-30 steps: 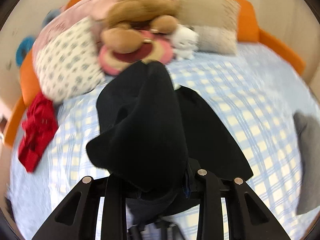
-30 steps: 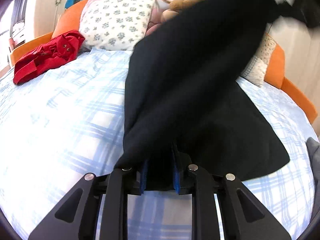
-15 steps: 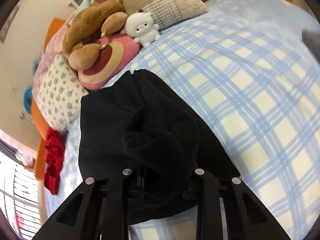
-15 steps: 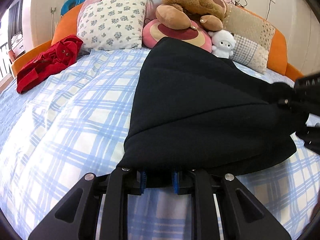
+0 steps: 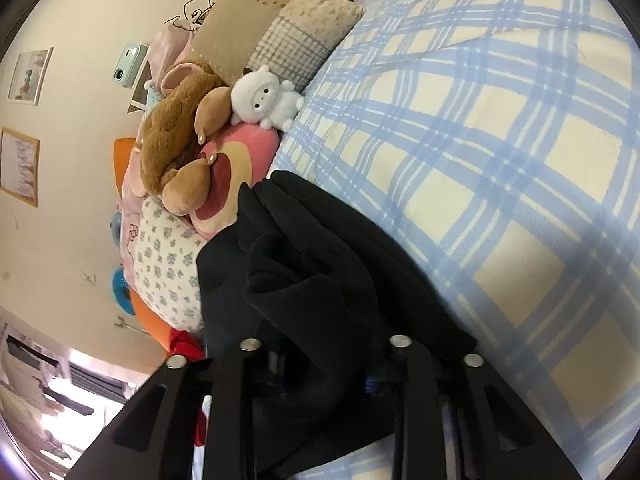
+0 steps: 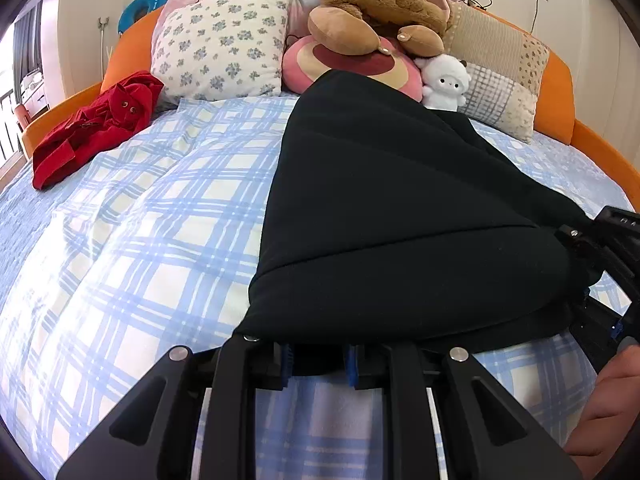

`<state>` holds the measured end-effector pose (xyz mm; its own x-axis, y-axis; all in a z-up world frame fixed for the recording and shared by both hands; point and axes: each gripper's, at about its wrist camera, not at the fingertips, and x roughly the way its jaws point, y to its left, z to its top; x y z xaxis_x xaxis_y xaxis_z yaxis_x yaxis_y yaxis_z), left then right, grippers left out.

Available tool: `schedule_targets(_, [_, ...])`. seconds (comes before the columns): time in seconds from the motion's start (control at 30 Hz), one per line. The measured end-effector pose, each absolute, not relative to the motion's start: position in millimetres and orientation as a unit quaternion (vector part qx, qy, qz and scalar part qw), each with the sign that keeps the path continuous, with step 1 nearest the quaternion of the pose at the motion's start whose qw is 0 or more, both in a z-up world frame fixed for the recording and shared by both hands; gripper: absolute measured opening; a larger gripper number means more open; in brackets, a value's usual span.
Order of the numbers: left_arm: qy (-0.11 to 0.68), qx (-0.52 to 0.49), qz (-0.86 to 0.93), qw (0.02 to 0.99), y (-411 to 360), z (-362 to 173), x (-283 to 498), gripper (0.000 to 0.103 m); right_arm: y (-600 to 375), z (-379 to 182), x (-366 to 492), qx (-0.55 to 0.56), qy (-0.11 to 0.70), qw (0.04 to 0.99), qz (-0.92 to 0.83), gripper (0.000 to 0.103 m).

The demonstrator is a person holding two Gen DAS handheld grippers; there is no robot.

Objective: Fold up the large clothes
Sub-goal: 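Lift the side edge and fold it across the jacket, then open both tools, then grasp the end of the folded jacket with the right tool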

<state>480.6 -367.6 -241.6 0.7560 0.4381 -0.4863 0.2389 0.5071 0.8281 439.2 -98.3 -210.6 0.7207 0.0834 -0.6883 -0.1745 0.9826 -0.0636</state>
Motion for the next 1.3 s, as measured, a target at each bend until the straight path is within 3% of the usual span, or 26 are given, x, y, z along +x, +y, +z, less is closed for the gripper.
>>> schedule_targets(0.07, [0.365,0.465,0.053,0.805,-365.0,-226.9,480.0,0.047,-92.8,-211.9,437.7,-0.078,0.365,0.926,0.064,0.020])
schedule_targets(0.13, [0.393,0.400,0.001,0.828,-356.8,-199.1,474.4,0.072,-88.6,-212.7,437.2,-0.090,0.364,0.925,0.059,0.020])
schedule_targets(0.2, [0.410,0.344,-0.064,0.842,-350.0,-172.8,463.6,0.082,-87.2,-213.1,437.1,-0.097,0.363,0.925,0.057,0.020])
schedule_targets(0.33, [0.409,0.279,-0.153,0.855,-340.0,-117.6,430.9,0.083,-87.0,-213.0,437.7,-0.102,0.366,0.923,0.061,0.020])
schedule_targets(0.53, [0.326,0.249,-0.179,0.894,-292.1,-19.6,383.6,0.090,-113.0,-196.8,438.3,-0.077,0.391,0.908,0.128,0.025])
schedule_targets(0.63, [0.288,0.223,-0.161,0.917,-247.2,24.0,376.2,0.092,-141.1,-177.0,427.0,-0.029,0.401,0.902,0.157,0.045])
schedule_targets(0.67, [0.279,0.203,-0.153,0.926,-226.4,38.7,376.2,0.093,-154.7,-169.6,422.1,-0.007,0.403,0.899,0.170,0.056])
schedule_targets(0.7, [0.271,0.182,-0.143,0.934,-207.3,50.5,375.8,0.093,-163.0,-164.8,419.0,0.002,0.400,0.900,0.172,0.082])
schedule_targets(0.73, [0.255,0.148,-0.123,0.948,-179.7,63.6,375.5,0.095,-178.8,-154.8,413.2,0.009,0.385,0.910,0.156,0.094])
schedule_targets(0.77, [0.244,0.123,-0.106,0.956,-160.5,70.7,374.8,0.095,-195.4,-143.8,408.3,0.015,0.367,0.919,0.144,0.098])
schedule_targets(0.87, [0.232,0.028,-0.055,0.971,-90.9,72.6,380.7,0.097,-239.6,-121.0,414.5,0.067,0.359,0.921,0.138,0.098])
schedule_targets(0.97, [0.286,0.023,-0.026,0.958,-65.4,37.0,409.0,0.097,-273.6,-98.4,439.3,0.135,0.362,0.909,0.156,0.099])
schedule_targets(1.03, [0.325,0.033,-0.018,0.945,-62.7,3.6,428.8,0.097,-277.2,-86.6,462.6,0.151,0.377,0.896,0.182,0.093])
schedule_targets(1.07, [0.346,0.038,-0.012,0.937,-64.2,-20.9,439.9,0.097,-274.3,-83.1,478.5,0.147,0.392,0.886,0.199,0.084])
schedule_targets(1.1, [0.360,0.039,-0.009,0.932,-65.5,-38.2,446.2,0.097,-273.5,-82.7,488.4,0.139,0.403,0.883,0.198,0.068])
schedule_targets(1.3, [0.441,0.041,-0.014,0.897,-82.5,-144.1,470.2,0.097,-283.6,-122.2,533.5,0.087,0.477,0.866,0.122,0.047])
